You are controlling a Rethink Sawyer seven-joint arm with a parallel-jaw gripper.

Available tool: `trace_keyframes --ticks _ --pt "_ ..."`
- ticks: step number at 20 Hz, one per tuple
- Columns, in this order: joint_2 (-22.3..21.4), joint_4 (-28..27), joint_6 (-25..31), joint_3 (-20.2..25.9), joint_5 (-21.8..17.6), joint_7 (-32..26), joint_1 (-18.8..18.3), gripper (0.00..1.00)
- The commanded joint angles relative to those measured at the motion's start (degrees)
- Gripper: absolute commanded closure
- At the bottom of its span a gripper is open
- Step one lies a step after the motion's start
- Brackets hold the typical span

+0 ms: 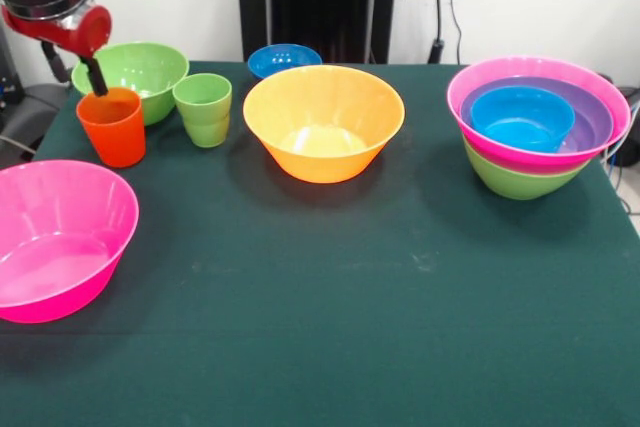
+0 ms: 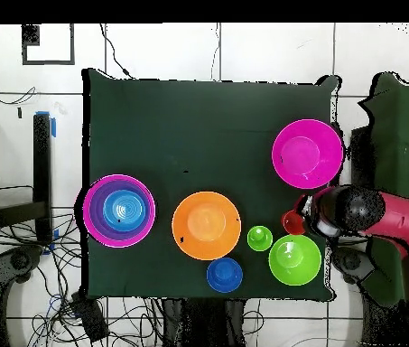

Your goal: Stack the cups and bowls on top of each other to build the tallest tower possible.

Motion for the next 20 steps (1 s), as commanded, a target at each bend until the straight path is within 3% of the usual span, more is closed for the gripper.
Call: trace_keyframes --ticks 1,12,20 --pt "3.62 5.13 -5.49 -0.08 -1.17 -1.58 2.43 0.0" --pt "10.08 0.48 -8.8 0.22 -1.37 -2.27 2.23 0.0" --pt "11.75 1.89 -12.71 0.01 -1.67 -1.14 1.87 0.0"
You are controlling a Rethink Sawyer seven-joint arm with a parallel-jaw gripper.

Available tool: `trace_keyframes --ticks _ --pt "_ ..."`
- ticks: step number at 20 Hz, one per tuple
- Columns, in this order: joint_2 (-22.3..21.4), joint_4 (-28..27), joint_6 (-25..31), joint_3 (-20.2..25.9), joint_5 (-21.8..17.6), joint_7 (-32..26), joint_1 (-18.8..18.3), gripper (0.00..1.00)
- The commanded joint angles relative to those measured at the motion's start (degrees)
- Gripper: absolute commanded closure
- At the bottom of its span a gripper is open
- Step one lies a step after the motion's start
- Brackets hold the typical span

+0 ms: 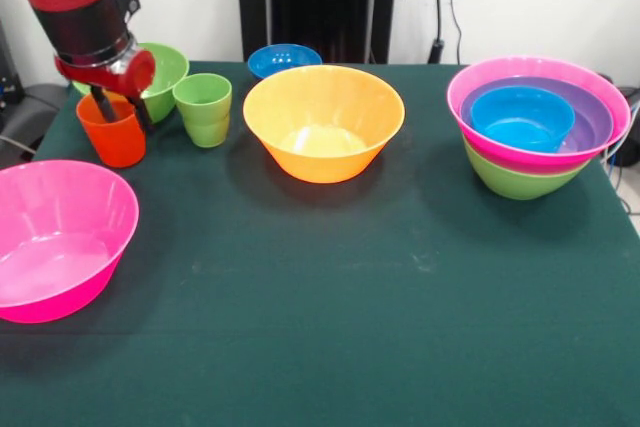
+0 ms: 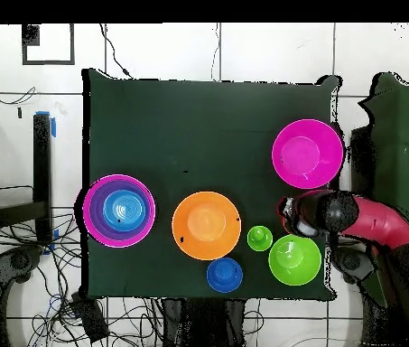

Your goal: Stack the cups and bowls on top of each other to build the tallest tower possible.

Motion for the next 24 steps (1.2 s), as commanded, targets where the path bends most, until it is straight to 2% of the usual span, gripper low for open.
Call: trace_keyframes --ticks 1,11,12,13,16,18,24 --pt "5.11 0.7 -6.23 -0.01 -1.72 -1.09 1.92 0.0" --pt "6.97 -0.67 -8.06 -0.67 -2.53 -2.14 1.92 0.0" --pt "6.95 -0.84 -8.35 -0.68 -2.59 -2.48 1.9 1.0" --pt "6.83 -0.82 -10.3 -0.42 -3.33 -2.55 1.68 1.0" --pt "6.57 -0.75 -11.31 -0.59 -3.76 -2.15 1.8 1.0" --pt "6.92 -2.0 -7.63 -1.34 -3.2 -2.62 2.8 1.0" --pt "5.56 -1.17 -7.09 -1.31 -2.95 -3.02 3.4 1.0"
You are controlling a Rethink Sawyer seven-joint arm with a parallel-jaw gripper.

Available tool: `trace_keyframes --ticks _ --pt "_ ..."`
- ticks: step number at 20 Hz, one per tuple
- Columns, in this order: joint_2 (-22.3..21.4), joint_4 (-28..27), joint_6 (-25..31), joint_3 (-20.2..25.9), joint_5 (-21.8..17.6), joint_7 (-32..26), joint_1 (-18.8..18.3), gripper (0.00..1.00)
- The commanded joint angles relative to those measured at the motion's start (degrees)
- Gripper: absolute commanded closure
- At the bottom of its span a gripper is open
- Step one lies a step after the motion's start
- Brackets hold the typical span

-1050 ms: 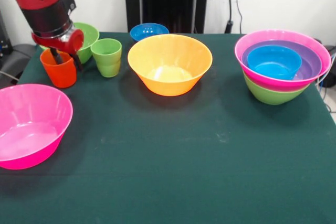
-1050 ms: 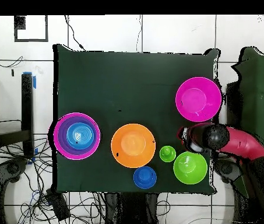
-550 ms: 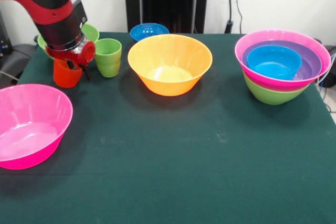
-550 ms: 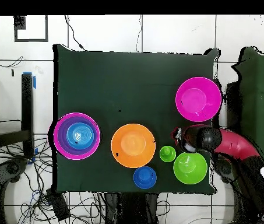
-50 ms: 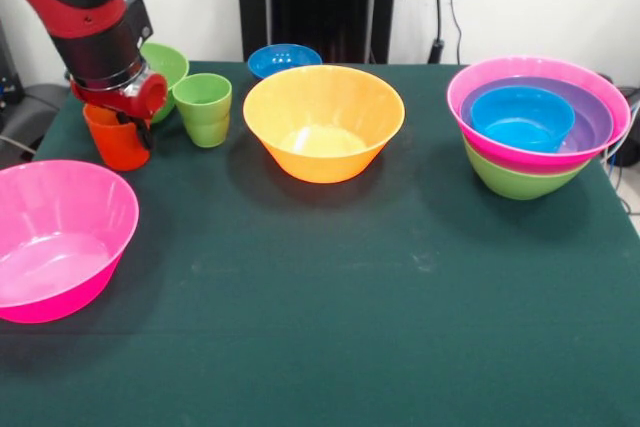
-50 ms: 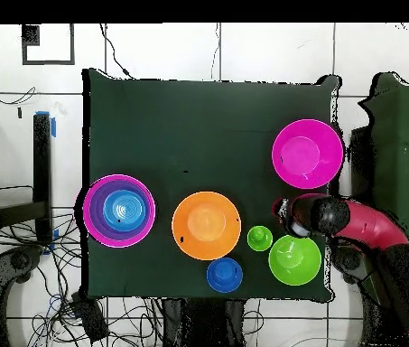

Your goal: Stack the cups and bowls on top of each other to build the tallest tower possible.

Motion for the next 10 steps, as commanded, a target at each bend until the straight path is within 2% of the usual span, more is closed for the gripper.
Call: trace_keyframes --ticks 1,6,10 --pt "1.63 -0.37 -2.64 -0.09 -2.87 -2.94 3.68 1.0" --pt "-2.76 0.65 0.06 0.03 -2.22 -3.71 4.65 1.0" --pt "-10.14 3.33 3.85 0.52 -0.09 -3.85 6.22 1.0"
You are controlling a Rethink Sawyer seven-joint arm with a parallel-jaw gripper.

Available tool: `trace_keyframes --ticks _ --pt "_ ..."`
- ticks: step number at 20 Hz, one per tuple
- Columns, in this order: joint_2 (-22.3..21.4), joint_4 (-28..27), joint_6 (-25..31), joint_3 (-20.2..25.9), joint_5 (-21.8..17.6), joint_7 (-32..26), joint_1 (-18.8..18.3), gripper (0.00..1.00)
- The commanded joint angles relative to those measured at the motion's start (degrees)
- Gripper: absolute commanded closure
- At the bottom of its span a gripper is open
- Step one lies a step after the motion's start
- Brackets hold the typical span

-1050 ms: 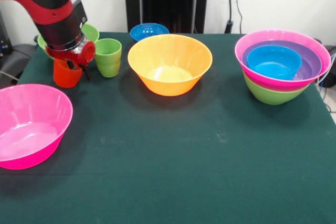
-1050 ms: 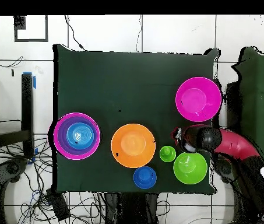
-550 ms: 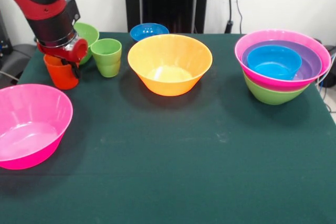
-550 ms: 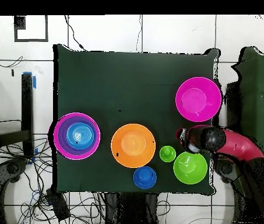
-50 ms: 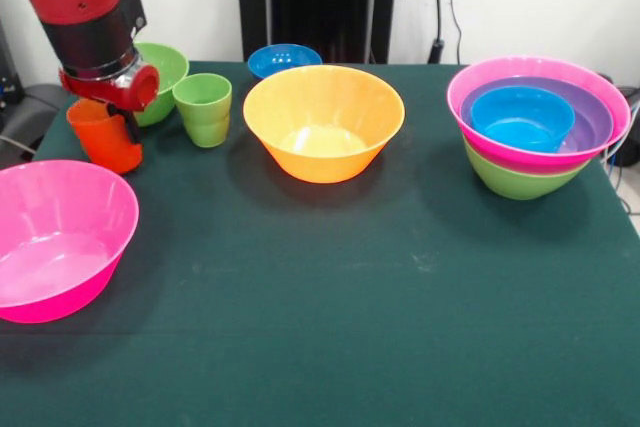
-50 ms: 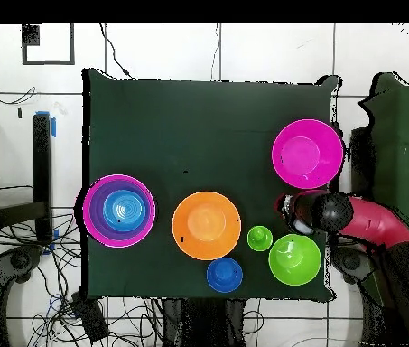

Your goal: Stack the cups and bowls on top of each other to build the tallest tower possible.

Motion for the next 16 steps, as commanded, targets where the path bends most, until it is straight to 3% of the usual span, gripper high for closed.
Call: trace_keyframes --ticks 1,5,16 --pt "-7.36 3.62 4.46 0.68 0.36 -3.77 4.73 1.0" --pt "-11.36 5.81 6.45 0.82 2.39 -3.24 5.7 1.0" --pt "-17.24 8.07 9.98 -0.19 7.36 -0.81 8.89 1.0"
